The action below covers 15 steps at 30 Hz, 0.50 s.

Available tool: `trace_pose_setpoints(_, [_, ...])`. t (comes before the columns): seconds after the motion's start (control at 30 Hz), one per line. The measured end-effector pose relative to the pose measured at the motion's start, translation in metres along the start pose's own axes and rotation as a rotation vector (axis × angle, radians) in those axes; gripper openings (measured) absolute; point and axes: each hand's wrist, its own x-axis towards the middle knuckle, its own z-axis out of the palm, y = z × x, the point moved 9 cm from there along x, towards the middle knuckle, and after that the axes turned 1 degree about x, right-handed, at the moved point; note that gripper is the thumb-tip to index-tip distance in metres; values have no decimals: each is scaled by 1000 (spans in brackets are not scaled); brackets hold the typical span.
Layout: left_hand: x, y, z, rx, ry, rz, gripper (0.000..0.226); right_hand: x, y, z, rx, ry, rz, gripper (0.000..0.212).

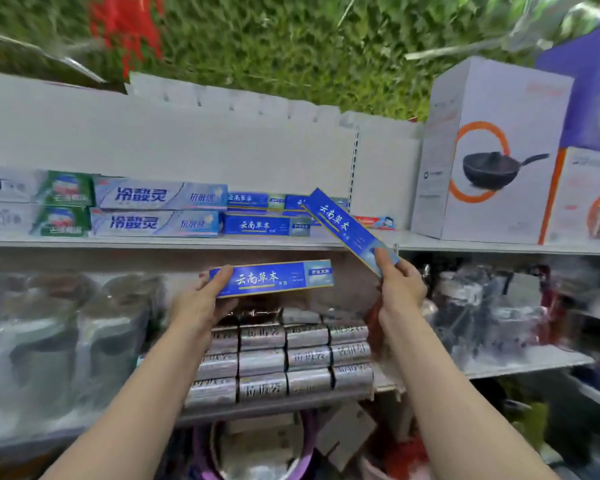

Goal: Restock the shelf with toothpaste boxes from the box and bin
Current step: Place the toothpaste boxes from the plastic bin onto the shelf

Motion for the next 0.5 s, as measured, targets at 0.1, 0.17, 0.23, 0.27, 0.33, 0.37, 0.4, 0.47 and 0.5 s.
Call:
trace_pose_setpoints(0.1, [17, 5, 33, -12, -36, 33, 26, 40, -10, 9, -4, 9, -50, 44])
trace_pose_setpoints(0.17, [27, 8, 53, -8, -47, 49, 19, 63, -10, 16, -52, -5, -71, 42])
trace_pose_setpoints(0.23, [40, 11, 64, 8, -19, 79, 27, 86, -6, 23, -112, -20, -79, 36])
trace_pose_setpoints(0.27, [47, 13, 67, 18, -5, 95, 32, 96, -5, 26, -153, -18, -89, 34])
trace_pose_setpoints(0.33, [58, 16, 73, 22, 11, 130, 37, 112, -3, 32, -273, -7, -122, 35])
trace_pose_setpoints(0.37, [62, 17, 76, 19, 19, 144, 39, 120, -1, 34, -343, 1, -138, 37])
trace_pose_setpoints(0.4, [66, 18, 78, 15, 34, 156, 42, 129, 1, 36, -407, 6, -151, 40])
trace_pose_setpoints(0.47, [72, 19, 82, 4, 56, 170, 49, 141, 4, 41, -498, -3, -171, 53])
trace_pose_setpoints(0.5, [75, 18, 84, 5, 62, 173, 50, 147, 7, 43, -524, -14, -179, 57])
